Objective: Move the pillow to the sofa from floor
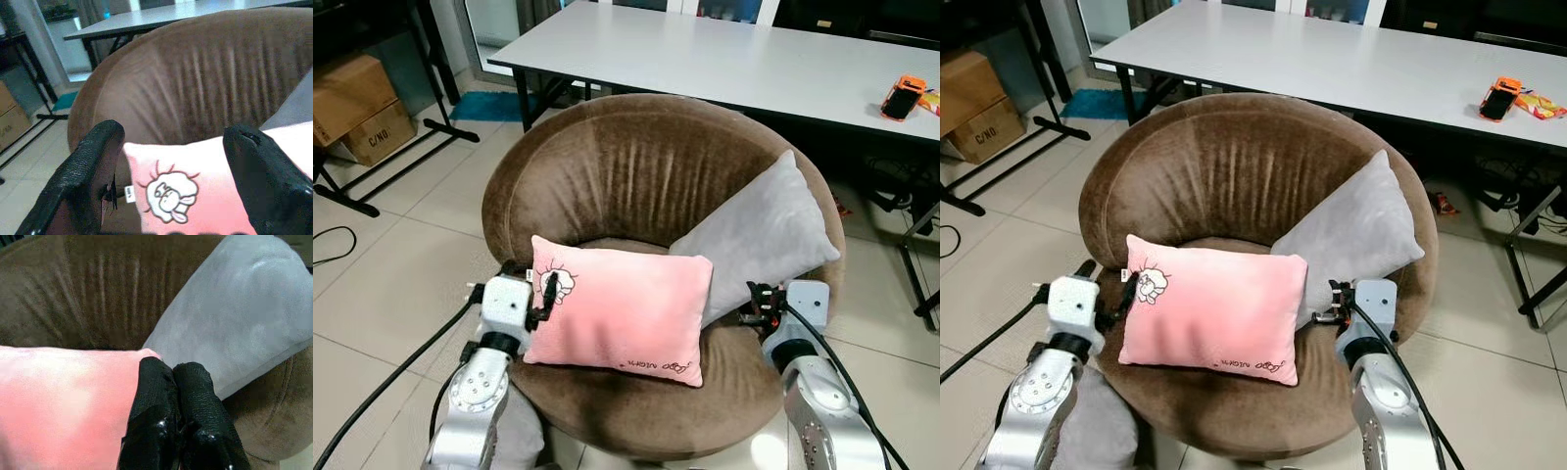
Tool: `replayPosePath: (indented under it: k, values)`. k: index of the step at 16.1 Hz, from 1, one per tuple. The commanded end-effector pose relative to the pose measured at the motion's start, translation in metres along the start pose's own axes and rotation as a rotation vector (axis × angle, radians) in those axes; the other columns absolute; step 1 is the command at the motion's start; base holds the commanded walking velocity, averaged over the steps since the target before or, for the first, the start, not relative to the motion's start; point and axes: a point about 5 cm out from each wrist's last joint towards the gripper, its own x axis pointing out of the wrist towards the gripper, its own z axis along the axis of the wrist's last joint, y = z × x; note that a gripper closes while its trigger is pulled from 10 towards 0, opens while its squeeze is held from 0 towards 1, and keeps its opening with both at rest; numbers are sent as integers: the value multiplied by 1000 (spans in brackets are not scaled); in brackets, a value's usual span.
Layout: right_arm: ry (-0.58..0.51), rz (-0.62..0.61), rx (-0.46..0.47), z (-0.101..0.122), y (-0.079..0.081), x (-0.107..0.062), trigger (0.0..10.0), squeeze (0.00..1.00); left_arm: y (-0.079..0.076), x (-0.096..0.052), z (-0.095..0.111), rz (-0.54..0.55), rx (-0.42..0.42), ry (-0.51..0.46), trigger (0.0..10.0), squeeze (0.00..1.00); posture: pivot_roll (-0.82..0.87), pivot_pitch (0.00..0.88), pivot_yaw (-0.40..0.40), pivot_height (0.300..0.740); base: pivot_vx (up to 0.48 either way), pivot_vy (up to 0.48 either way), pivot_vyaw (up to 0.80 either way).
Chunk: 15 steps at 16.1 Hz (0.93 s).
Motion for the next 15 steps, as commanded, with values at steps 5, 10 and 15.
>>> replayPosePath:
  k: [5, 10, 15]
  values:
    - [-17, -14, 48, -2, -1, -4, 10000, 0, -10, -2, -2, -49, 10, 41, 10000, 0, -53, 0, 22, 740, 0, 0, -149]
    - [-14, -149, 12, -6, -14, -17, 10000, 0, -16, 0, 2, -102, 29, 10, 10000, 0, -74, 0, 37, 740, 0, 0, -754]
    - [-96, -242, 81, 6, -20, -21, 10000, 0, -21, 3, 4, -122, 20, 12, 10000, 0, -89, 0, 42, 740, 0, -384, -788]
